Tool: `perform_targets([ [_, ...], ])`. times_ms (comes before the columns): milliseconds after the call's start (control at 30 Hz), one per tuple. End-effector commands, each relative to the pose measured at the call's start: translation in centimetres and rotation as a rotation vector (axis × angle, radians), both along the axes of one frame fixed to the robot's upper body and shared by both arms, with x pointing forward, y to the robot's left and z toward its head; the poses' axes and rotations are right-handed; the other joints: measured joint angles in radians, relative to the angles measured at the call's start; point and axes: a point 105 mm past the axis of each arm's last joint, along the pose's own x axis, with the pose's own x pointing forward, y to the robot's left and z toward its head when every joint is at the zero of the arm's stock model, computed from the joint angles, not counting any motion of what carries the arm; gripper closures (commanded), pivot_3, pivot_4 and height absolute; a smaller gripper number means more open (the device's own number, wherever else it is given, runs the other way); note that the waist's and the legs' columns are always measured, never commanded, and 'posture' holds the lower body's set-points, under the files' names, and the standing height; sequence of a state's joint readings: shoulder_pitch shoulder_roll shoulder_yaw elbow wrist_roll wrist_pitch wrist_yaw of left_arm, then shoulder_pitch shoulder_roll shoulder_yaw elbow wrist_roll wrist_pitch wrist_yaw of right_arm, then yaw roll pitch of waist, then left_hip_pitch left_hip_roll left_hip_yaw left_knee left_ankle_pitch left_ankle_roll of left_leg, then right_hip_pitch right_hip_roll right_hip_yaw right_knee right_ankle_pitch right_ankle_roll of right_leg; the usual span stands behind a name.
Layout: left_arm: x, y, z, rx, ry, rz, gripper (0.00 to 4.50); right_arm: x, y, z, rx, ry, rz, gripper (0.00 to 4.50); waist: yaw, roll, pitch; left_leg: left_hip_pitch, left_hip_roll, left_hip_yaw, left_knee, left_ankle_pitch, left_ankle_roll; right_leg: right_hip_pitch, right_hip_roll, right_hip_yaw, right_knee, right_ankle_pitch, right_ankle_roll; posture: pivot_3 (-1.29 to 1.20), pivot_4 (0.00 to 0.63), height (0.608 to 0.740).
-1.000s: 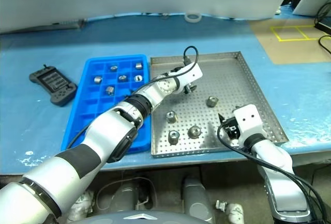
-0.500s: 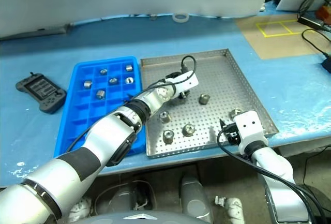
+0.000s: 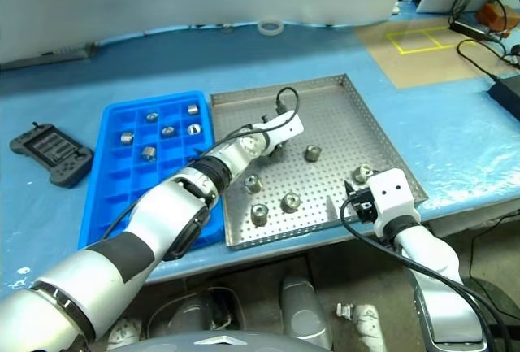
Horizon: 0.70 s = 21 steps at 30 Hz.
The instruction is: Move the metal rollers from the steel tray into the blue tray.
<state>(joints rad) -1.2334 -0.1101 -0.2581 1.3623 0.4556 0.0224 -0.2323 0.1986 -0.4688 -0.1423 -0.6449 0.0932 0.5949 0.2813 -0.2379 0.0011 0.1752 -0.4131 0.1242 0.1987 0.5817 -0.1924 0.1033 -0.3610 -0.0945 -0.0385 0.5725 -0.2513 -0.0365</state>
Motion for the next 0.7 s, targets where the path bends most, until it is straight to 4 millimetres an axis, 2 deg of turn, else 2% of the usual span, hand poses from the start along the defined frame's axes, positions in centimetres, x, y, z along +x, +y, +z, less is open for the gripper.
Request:
perform_targets([
  [33,-0.4,1.0,-1.9,0.011,0.072,0.03,2.96,0.3,0.0,1.0,-0.02,-0.046,0.003,1.26,-0.001,0.0,0.0,0.0,0.0,0.0,0.0,0.0,0.0,0.0,0.0,0.0,0.0,0.0,0.0,-0.6,0.15,0.74],
  [133,-0.2,1.1,-1.4,-0.097,0.116,0.041,2.96,0.6,0.0,1.2,-0.021,-0.052,0.005,1.26,-0.003,0.0,0.0,-0.001,0.0,0.0,0.0,0.0,0.0,0.0,0.0,0.0,0.0,0.0,0.0,-0.58,0.15,0.74],
  [200,-0.3,0.3,-0.4,-0.228,0.16,0.017,2.96,0.7,0.1,1.2,-0.018,-0.056,0.01,1.26,-0.004,0.0,0.0,-0.001,0.0,0.0,0.0,0.0,0.0,-0.001,0.0,-0.001,0.0,0.0,0.0,-0.58,0.15,0.74],
  [300,-0.4,-0.4,1.7,-0.395,0.217,-0.061,2.96,0.9,0.2,1.6,-0.014,-0.069,0.019,1.26,-0.002,0.0,0.0,-0.004,0.0,0.0,0.0,0.0,0.0,-0.004,0.0,-0.001,0.0,0.0,0.0,-0.57,0.15,0.74],
  [467,-0.6,0.2,5.7,-0.625,0.293,-0.229,2.96,1.3,1.0,2.9,0.007,-0.098,0.088,1.26,0.003,0.0,0.0,-0.009,0.0,0.0,0.0,0.0,0.001,-0.008,-0.001,-0.001,0.002,0.0,0.0,-0.53,0.15,0.74],
  [567,-1.0,2.4,9.2,-0.741,0.313,-0.389,2.96,1.8,1.5,3.8,0.006,-0.108,0.159,1.26,0.006,0.0,0.002,-0.009,0.0,0.0,0.0,0.001,0.001,-0.01,-0.001,-0.001,0.005,0.0,0.0,-0.48,0.15,0.74],
  [700,-1.4,6.5,11.3,-0.739,0.292,-0.484,2.96,3.0,2.2,5.0,-0.003,-0.124,0.249,1.26,0.015,0.0,0.003,-0.006,0.0,0.0,0.0,0.002,-0.001,-0.01,-0.001,0.0,0.011,0.0,0.0,-0.39,0.15,0.74],
])
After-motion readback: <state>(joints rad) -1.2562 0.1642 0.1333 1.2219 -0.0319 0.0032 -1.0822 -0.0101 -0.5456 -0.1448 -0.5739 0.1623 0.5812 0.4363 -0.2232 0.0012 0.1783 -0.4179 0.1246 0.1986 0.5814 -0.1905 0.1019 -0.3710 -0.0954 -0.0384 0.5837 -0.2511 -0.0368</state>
